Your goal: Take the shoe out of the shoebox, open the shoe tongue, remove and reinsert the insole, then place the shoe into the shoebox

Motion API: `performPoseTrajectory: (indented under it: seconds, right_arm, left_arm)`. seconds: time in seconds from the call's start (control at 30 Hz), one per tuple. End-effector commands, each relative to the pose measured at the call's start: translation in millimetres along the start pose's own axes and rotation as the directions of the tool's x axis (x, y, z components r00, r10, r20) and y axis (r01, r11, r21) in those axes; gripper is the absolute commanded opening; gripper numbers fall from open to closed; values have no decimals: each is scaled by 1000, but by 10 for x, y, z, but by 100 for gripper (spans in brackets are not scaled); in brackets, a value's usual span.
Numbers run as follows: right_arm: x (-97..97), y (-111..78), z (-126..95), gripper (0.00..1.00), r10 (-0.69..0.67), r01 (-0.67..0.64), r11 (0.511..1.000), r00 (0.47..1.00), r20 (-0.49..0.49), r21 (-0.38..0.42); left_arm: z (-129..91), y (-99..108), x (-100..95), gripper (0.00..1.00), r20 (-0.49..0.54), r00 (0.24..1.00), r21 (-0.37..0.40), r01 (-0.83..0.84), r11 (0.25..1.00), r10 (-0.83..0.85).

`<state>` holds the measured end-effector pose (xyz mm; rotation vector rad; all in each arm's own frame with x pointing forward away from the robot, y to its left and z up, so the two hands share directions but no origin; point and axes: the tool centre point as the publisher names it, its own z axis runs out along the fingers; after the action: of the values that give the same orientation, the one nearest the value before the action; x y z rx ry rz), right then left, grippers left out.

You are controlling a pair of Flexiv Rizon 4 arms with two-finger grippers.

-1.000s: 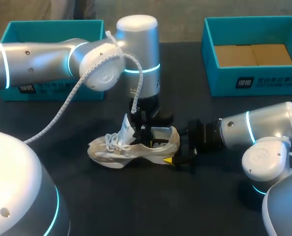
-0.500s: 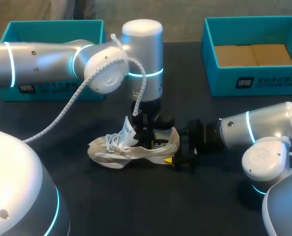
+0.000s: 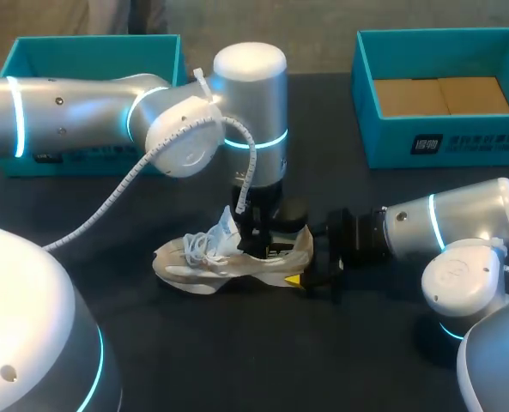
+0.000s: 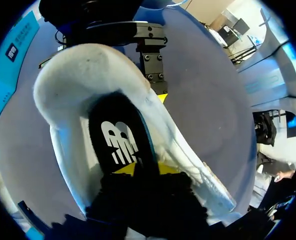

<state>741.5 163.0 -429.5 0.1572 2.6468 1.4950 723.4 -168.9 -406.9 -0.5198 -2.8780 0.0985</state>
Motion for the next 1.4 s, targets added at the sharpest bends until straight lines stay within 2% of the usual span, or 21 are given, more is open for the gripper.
performPoseTrajectory:
  seconds: [0.03, 0.57, 0.9, 1.2, 1.4]
  right_arm:
    - [2, -6, 30, 0, 0, 0, 1000, 1000, 2, 0]
    - [2, -6, 30, 0, 0, 0, 1000, 1000, 2, 0]
    - [2, -6, 30, 0, 0, 0, 1000, 1000, 2, 0]
    - [2, -6, 30, 0, 0, 0, 1000, 1000, 2, 0]
    - [2, -6, 30, 0, 0, 0, 1000, 1000, 2, 0]
  left_arm:
    - [41, 40, 27, 0, 13, 1000, 0, 0, 1000, 0]
    - [-522, 109, 34, 0, 55, 998, 52, 10, 999, -13]
    - [-674, 174, 93, 0, 48, 998, 102, 31, 994, -36]
    - [-819, 238, 171, 0, 61, 996, 182, 45, 982, -57]
    - [-888, 198, 194, 0, 72, 996, 198, 44, 979, -60]
